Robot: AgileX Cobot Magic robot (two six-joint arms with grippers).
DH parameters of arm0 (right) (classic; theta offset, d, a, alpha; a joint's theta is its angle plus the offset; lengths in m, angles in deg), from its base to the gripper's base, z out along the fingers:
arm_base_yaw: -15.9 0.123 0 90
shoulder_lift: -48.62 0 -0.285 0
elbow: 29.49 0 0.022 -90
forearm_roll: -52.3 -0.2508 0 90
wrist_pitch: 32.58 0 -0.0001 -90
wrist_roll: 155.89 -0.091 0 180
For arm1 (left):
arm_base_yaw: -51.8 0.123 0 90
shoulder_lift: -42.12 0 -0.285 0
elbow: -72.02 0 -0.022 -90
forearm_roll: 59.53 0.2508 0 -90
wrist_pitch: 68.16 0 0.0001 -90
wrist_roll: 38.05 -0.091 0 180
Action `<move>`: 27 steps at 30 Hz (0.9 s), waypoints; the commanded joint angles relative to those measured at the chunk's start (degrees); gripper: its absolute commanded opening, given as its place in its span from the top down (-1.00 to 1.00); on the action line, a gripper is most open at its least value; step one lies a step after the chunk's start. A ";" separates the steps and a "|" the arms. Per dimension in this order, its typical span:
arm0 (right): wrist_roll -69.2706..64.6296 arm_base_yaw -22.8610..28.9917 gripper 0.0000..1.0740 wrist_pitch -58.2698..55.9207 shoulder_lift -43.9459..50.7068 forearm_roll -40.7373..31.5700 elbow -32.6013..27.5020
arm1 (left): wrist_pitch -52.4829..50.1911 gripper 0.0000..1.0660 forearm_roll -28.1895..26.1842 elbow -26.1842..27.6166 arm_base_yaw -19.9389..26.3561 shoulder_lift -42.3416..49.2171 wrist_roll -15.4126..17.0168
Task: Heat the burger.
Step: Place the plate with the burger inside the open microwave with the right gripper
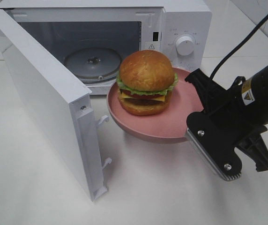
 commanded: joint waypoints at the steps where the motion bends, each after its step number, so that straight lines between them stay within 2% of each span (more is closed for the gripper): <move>1: 0.80 1.20 1.00 4.64 -0.29 -0.46 1.03 | -0.40 -0.88 -0.29 0.06 -0.11 0.97 0.06; 14: 1.32 1.83 1.00 5.04 -6.36 -3.50 6.47 | -0.40 -0.88 -0.29 0.06 -0.11 0.97 0.06; 16: 3.15 1.83 1.00 4.07 -8.54 -6.25 8.37 | -0.40 -0.88 -0.29 0.06 -0.11 0.97 0.06; 27: 4.13 1.83 1.00 1.09 -13.87 -7.62 14.73 | -0.40 -0.88 -0.29 0.06 -0.11 0.97 0.06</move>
